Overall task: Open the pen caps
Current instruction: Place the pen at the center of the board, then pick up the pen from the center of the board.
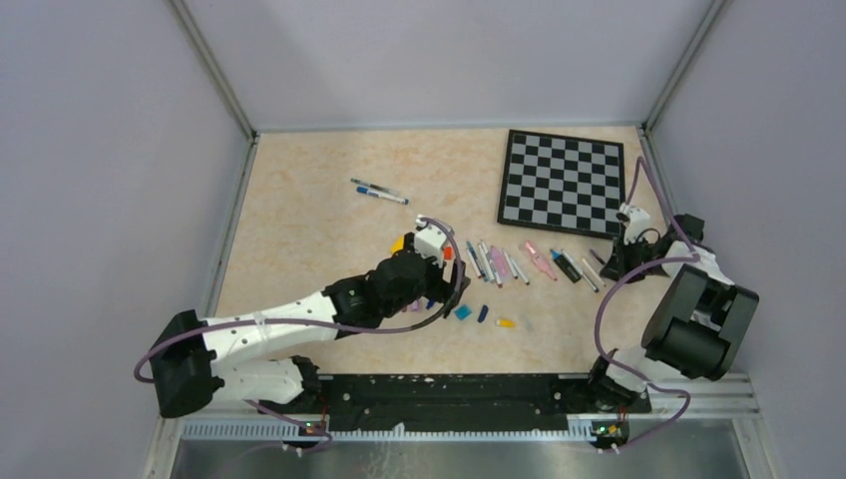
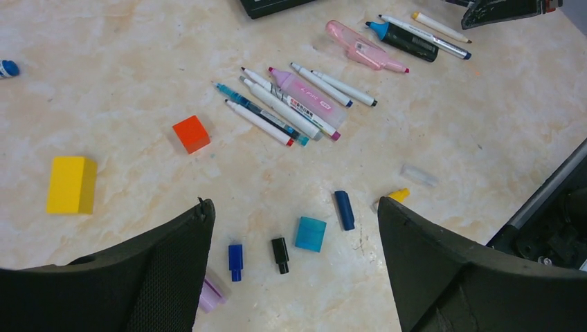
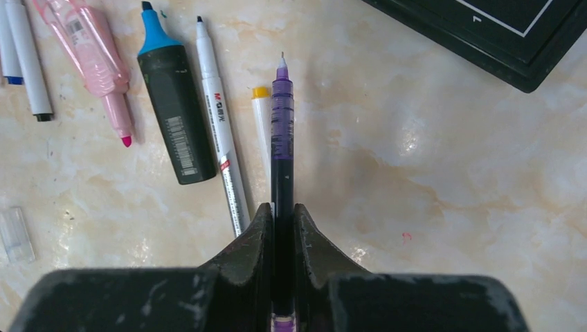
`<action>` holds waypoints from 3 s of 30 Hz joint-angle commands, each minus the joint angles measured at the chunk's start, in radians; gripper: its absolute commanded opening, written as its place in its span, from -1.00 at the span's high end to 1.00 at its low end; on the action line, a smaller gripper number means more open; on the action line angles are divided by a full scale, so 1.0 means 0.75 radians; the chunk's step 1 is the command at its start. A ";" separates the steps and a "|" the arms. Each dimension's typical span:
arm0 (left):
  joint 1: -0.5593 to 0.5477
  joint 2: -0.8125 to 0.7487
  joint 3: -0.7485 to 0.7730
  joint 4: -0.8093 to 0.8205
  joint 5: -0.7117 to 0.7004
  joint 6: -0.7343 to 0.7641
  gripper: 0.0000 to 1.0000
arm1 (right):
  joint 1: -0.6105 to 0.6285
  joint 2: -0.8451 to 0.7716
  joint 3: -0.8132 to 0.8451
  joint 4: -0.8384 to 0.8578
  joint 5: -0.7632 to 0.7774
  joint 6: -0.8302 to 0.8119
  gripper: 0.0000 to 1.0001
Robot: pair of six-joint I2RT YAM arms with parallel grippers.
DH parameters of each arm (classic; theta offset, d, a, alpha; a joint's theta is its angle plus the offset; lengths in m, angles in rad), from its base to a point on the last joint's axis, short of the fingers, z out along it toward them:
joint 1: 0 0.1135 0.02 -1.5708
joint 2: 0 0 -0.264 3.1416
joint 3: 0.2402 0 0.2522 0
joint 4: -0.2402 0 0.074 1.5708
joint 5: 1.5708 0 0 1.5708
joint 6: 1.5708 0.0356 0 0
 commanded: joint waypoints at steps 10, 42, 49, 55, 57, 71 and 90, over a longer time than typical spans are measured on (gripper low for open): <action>0.022 -0.094 -0.060 0.033 -0.032 -0.035 -0.79 | -0.011 0.107 0.082 0.021 0.107 0.031 0.37; 0.975 0.261 0.217 -0.119 0.709 -0.241 -0.97 | -0.012 -0.287 0.043 -0.087 -0.451 0.058 0.29; 1.061 0.789 0.764 -0.672 0.416 -0.396 -0.97 | -0.012 -0.293 0.025 -0.095 -0.486 0.040 0.29; 1.071 1.111 1.210 -1.006 0.122 -0.542 -0.85 | -0.012 -0.299 0.029 -0.109 -0.490 0.014 0.29; 1.075 1.175 1.294 -1.037 0.116 -0.559 -0.78 | -0.012 -0.299 0.029 -0.112 -0.493 0.010 0.30; 1.100 1.390 1.524 -1.002 0.195 -0.571 -0.49 | -0.012 -0.290 0.033 -0.137 -0.490 -0.030 0.29; 1.109 1.485 1.567 -0.990 0.202 -0.536 -0.32 | -0.012 -0.289 0.033 -0.147 -0.479 -0.046 0.29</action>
